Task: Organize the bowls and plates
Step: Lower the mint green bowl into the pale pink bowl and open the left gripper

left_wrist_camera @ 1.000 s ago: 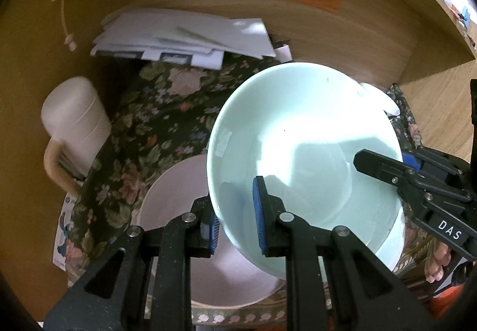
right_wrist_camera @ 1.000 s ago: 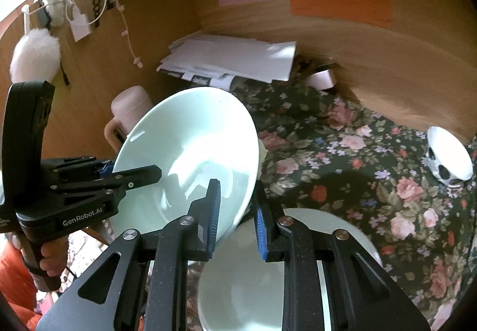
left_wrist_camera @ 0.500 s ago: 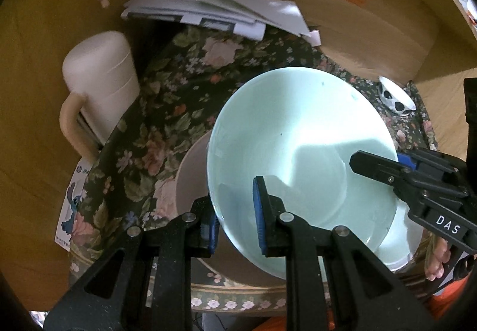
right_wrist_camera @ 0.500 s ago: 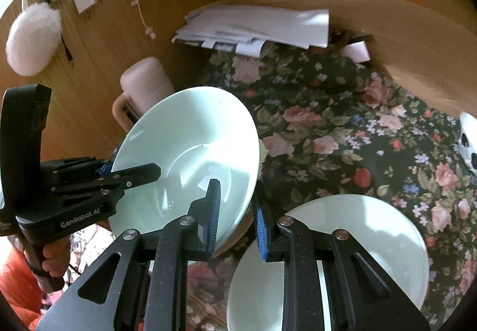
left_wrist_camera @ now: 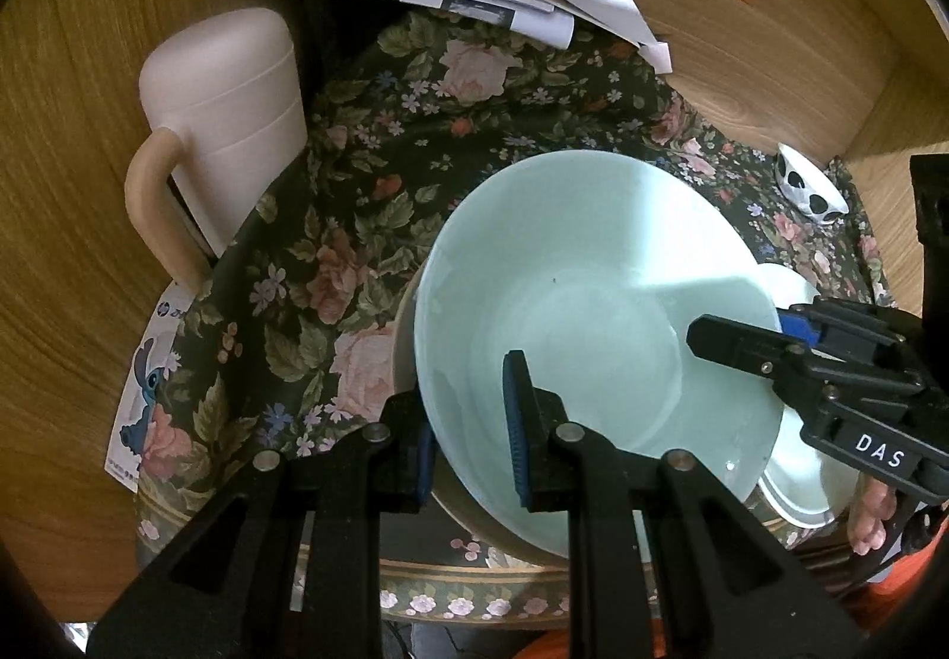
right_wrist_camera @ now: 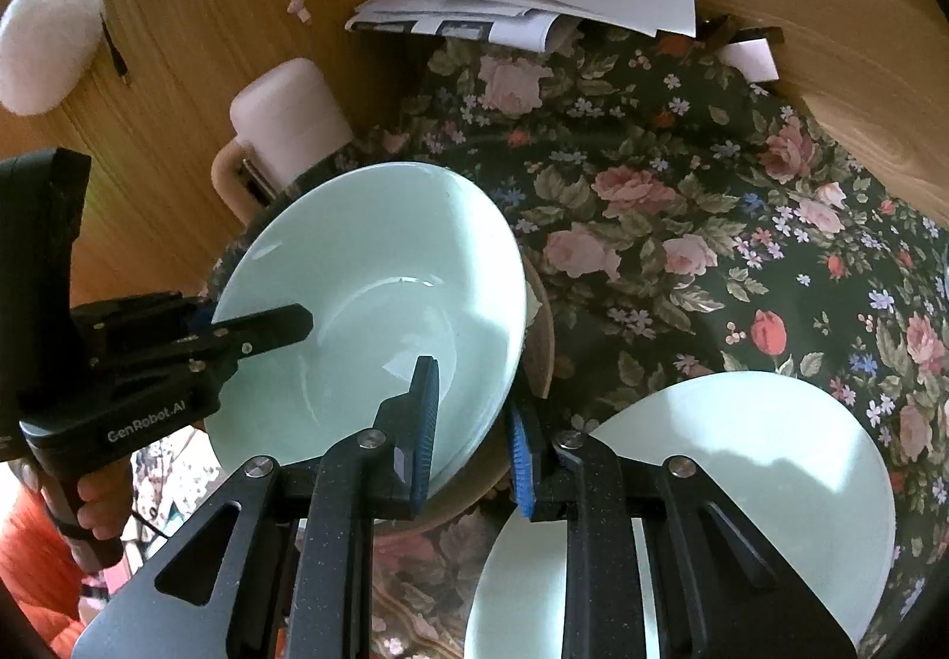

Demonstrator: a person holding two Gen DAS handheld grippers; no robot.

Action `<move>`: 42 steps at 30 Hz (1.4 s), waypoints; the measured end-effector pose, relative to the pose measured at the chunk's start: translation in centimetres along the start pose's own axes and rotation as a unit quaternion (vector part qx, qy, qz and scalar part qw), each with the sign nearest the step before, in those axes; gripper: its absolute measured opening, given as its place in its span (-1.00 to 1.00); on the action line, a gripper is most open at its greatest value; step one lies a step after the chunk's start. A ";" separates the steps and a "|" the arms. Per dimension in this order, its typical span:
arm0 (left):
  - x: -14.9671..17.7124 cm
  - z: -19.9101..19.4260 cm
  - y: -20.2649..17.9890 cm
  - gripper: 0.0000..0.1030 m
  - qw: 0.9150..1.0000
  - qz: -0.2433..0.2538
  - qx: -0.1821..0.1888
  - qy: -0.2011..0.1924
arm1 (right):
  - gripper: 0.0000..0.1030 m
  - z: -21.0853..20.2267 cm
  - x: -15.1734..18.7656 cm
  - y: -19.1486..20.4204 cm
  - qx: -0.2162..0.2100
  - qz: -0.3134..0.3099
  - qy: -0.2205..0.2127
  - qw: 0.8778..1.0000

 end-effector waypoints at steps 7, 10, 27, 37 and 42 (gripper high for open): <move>-0.2 0.5 -0.2 -0.61 1.000 0.011 -0.012 -0.003 | -0.55 -0.4 -0.1 0.2 0.027 -0.025 -0.007 0.999; -0.4 0.6 -0.3 -0.61 1.000 0.013 -0.014 -0.004 | -0.55 -0.4 -0.2 0.0 0.024 -0.023 -0.004 0.999; -1.5 1.0 -0.7 -0.61 0.999 0.018 -0.034 -0.015 | -0.31 -0.5 -0.3 -1.1 0.043 -0.029 -0.014 0.999; -3.1 -0.4 -2.5 -0.22 0.992 0.067 -0.074 -0.071 | -0.31 -0.5 -0.1 -2.3 0.033 -0.010 -0.014 0.999; -4.2 -1.2 -3.7 -0.03 0.993 0.061 -0.060 -0.086 | -0.23 -3.3 -0.6 -3.5 0.049 -0.010 -0.049 0.998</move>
Point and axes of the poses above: each gripper's, at about its wrist camera, not at the fingertips, and z roughly the way its jaws point, y to its left, x to its underside, the point moved 5 cm from there along z, roughly the way its jaws point, and after that the axes turned 1 degree about y, right-handed, at the moved point
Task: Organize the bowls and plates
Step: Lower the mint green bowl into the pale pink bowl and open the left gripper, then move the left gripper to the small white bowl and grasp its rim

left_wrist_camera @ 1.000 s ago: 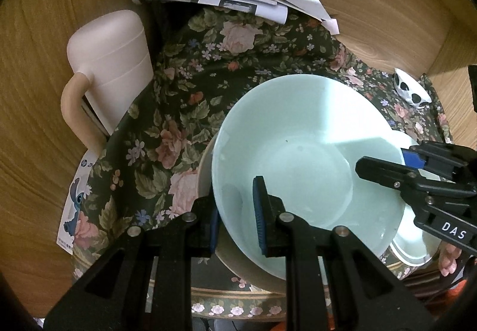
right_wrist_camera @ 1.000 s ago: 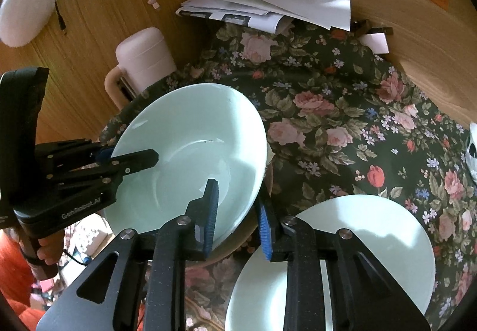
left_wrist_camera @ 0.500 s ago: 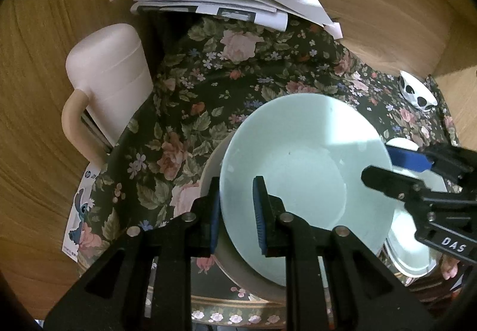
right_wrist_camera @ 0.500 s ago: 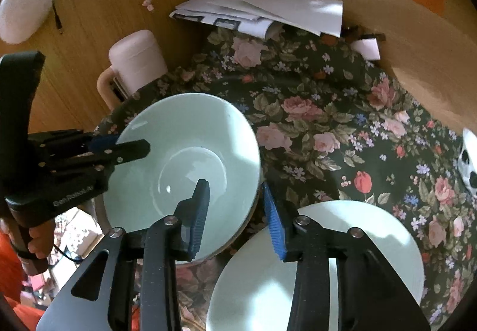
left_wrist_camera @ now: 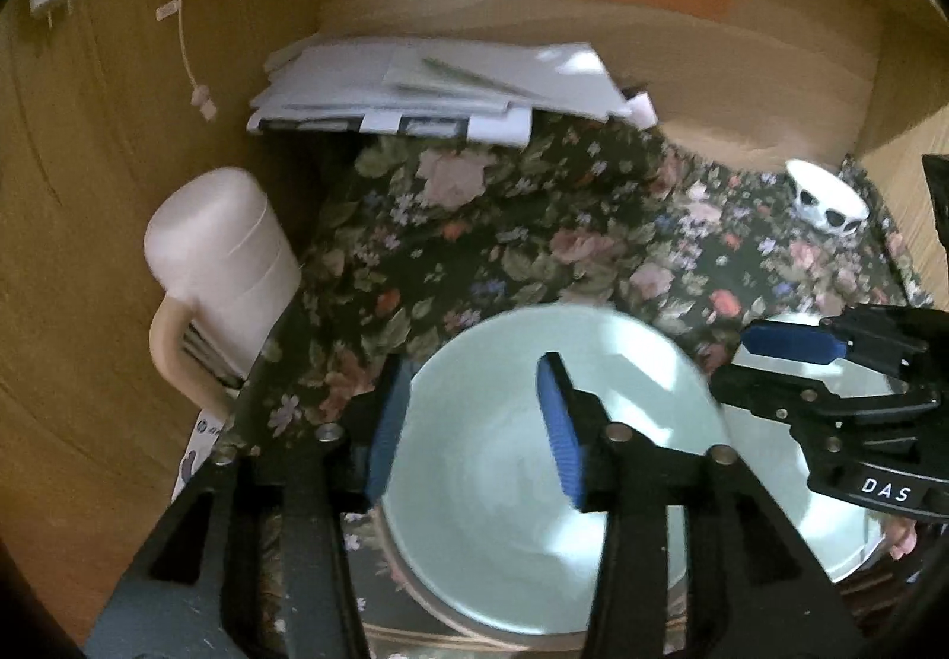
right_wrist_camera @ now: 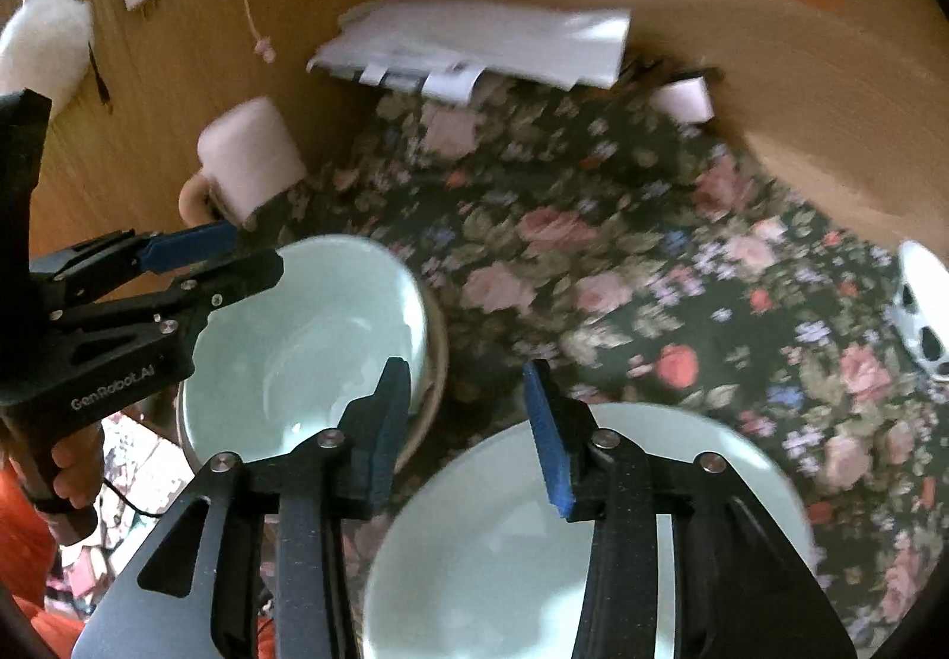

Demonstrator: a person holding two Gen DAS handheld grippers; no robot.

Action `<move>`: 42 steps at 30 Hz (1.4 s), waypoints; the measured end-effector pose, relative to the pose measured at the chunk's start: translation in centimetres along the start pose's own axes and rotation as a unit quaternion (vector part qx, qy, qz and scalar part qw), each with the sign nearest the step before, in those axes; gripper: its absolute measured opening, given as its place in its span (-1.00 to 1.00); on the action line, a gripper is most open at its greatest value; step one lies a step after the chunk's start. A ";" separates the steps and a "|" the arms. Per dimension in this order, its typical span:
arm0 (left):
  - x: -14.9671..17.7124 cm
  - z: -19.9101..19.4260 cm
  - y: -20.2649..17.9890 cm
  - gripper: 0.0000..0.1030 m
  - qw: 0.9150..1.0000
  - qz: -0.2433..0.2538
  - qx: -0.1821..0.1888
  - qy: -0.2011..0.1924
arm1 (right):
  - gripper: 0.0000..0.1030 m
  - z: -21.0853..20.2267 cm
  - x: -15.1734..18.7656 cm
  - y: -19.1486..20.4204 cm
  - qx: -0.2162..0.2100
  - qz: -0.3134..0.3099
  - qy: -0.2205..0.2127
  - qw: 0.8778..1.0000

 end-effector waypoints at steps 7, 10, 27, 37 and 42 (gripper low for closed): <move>-2.7 -2.1 -2.5 0.31 0.999 -0.005 0.031 -0.037 | 0.19 -4.3 -1.2 -3.9 0.034 0.024 -0.056 0.998; -3.9 -2.9 -3.8 0.45 0.998 -0.003 0.040 -0.054 | 0.39 -6.2 -1.6 -6.1 0.053 0.039 -0.079 0.995; -8.9 -1.9 -13.3 0.79 0.990 0.027 0.129 -0.058 | 0.64 -12.0 -0.8 -18.8 0.173 0.137 -0.123 0.968; -10.6 2.7 -17.9 0.79 0.989 0.055 0.137 -0.010 | 0.64 -10.5 0.8 -27.2 0.235 0.198 -0.090 0.947; -11.0 5.2 -19.2 0.79 0.989 0.069 0.132 0.012 | 0.63 -9.1 1.5 -31.0 0.249 0.231 -0.068 0.938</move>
Point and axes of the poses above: each gripper's, at about its wrist camera, not at the fingertips, and z roughly the way its jaws point, y to its left, x to its underside, the point moved 5 cm from there along z, roughly the way its jaws point, and after that the axes turned 1 degree about y, right-handed, at the moved point
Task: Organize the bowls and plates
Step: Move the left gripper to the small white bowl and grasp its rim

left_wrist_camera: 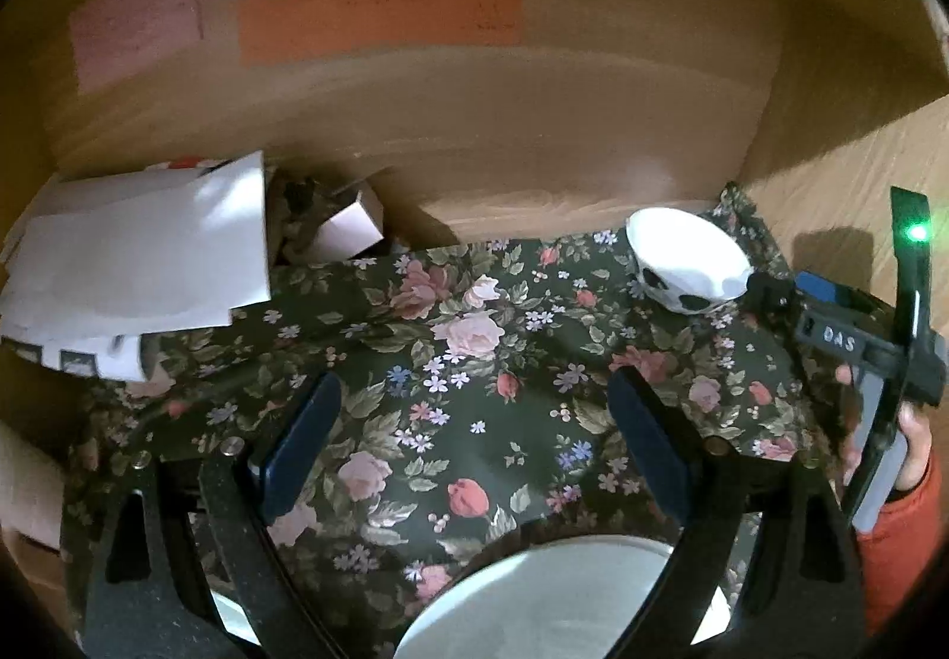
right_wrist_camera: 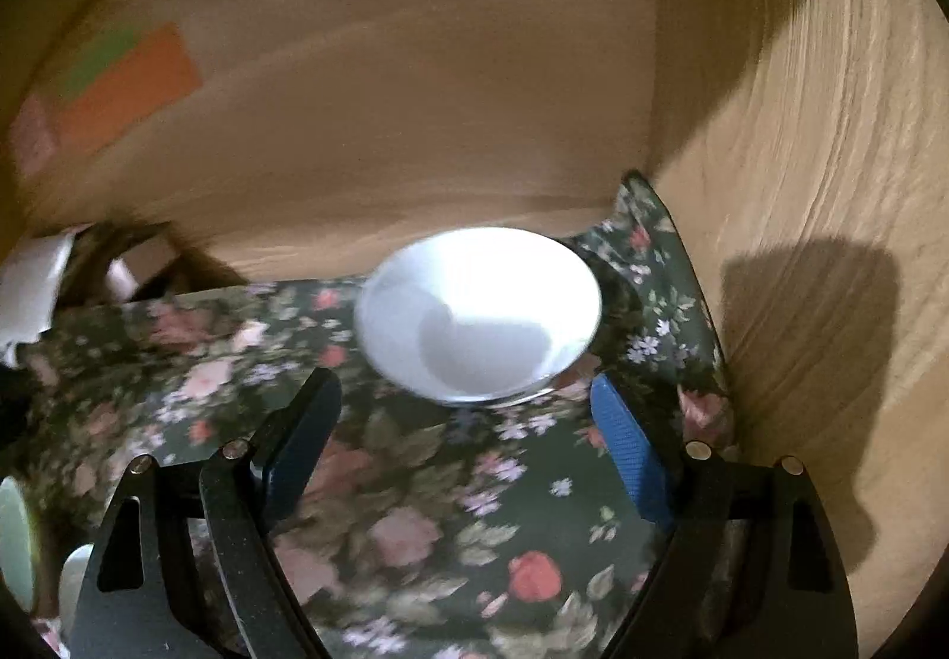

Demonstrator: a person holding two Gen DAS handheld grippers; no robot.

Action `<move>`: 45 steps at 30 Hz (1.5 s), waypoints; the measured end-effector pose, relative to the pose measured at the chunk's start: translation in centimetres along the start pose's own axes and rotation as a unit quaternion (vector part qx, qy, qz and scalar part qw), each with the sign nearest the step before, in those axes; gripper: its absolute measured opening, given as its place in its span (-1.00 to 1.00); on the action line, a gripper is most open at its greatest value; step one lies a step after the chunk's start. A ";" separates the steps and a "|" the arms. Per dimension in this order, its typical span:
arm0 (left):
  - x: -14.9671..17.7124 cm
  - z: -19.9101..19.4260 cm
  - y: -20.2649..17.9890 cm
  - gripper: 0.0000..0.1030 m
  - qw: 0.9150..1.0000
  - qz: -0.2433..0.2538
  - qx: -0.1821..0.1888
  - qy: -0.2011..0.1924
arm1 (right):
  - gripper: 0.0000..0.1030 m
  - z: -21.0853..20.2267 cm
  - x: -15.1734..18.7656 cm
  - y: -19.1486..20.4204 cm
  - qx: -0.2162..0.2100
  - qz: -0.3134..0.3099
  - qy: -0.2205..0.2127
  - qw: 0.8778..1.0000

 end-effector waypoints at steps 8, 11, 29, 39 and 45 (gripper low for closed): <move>-0.3 3.2 -0.2 0.79 1.000 0.009 0.005 0.028 | 0.24 4.5 -0.1 -2.3 0.012 0.024 0.049 0.998; -0.3 4.2 -0.2 0.79 0.999 0.009 0.006 0.040 | 0.07 5.6 0.1 -2.9 0.010 0.031 0.067 0.997; 0.1 5.6 -0.7 0.79 0.998 0.010 0.000 0.055 | -0.46 5.5 2.0 0.7 -0.072 0.009 0.110 0.991; 0.8 7.7 -1.1 0.79 0.996 0.008 -0.016 0.085 | -0.47 4.8 4.1 5.5 -0.128 -0.052 0.129 0.982; 1.1 9.0 -0.9 0.73 0.994 0.010 -0.031 0.102 | -0.47 4.5 5.3 7.9 -0.153 -0.080 0.138 0.975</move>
Point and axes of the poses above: each gripper's, at about its wrist camera, not at the fingertips, and z roughly the way its jaws point, y to its left, x to its underside, the point moved 5 cm from there along z, roughly the way its jaws point, and after that the axes turned 1 degree about y, right-handed, at the moved point
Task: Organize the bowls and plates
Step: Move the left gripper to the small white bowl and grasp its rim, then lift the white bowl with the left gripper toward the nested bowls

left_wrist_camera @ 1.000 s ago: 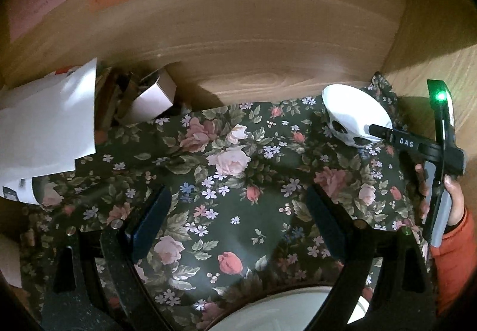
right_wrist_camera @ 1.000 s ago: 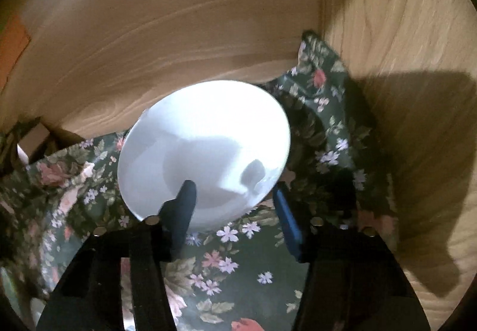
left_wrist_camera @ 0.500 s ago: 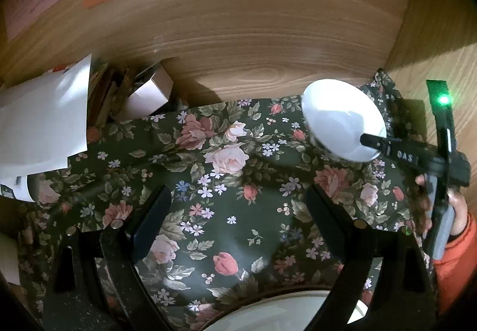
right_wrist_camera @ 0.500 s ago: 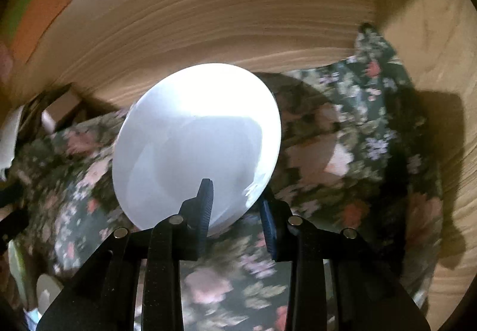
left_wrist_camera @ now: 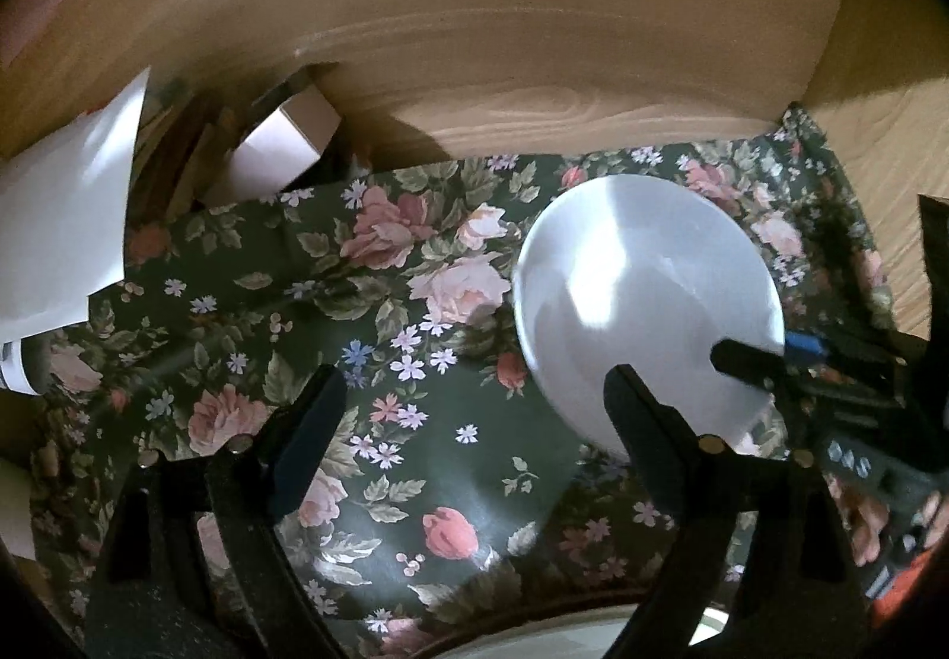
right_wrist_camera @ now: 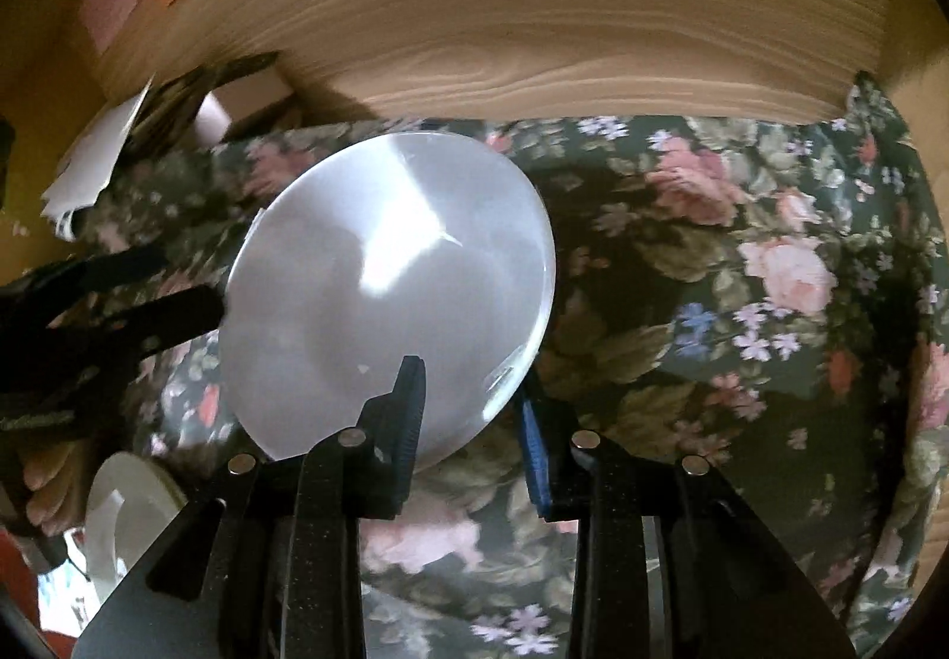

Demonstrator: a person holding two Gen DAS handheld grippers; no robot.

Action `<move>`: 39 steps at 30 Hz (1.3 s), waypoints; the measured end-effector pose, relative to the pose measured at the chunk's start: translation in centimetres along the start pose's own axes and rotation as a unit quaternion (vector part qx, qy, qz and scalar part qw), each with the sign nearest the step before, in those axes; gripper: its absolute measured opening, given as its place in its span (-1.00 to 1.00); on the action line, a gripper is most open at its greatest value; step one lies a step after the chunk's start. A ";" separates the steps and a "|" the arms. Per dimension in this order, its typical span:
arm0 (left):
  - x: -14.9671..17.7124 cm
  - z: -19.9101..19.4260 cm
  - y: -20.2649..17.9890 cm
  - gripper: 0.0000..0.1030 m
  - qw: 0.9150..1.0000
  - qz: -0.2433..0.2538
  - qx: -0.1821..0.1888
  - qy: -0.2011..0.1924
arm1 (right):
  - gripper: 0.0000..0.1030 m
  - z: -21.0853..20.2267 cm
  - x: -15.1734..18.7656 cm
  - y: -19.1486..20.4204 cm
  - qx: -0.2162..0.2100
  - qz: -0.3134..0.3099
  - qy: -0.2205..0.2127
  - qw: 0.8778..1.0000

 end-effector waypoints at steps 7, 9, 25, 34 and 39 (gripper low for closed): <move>0.1 2.2 0.7 0.53 0.999 -0.007 -0.013 0.031 | -0.47 1.0 0.3 2.1 -0.006 -0.022 0.002 1.000; 0.2 2.7 0.8 0.39 0.999 -0.008 -0.013 0.039 | -0.47 0.8 0.3 1.8 -0.008 -0.020 0.001 1.000; 0.6 4.3 -1.5 -0.64 0.998 0.025 0.013 0.062 | -0.57 0.0 0.0 0.7 -0.017 0.008 -0.027 0.999; 0.4 4.0 -1.9 -0.67 0.998 0.028 0.010 0.052 | -0.58 -0.3 0.0 1.1 -0.006 0.003 -0.028 1.000; 0.6 1.8 -1.4 -0.67 0.999 0.033 0.007 0.030 | -0.58 -1.6 -0.1 1.9 -0.005 -0.004 -0.046 0.999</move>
Point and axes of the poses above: each gripper's, at about its wrist camera, not at the fingertips, and z roughly the way its jaws point, y to its left, x to its underside, the point moved 5 cm from there along z, roughly the way its jaws point, and after that the axes turned 1 degree about y, right-handed, at the moved point
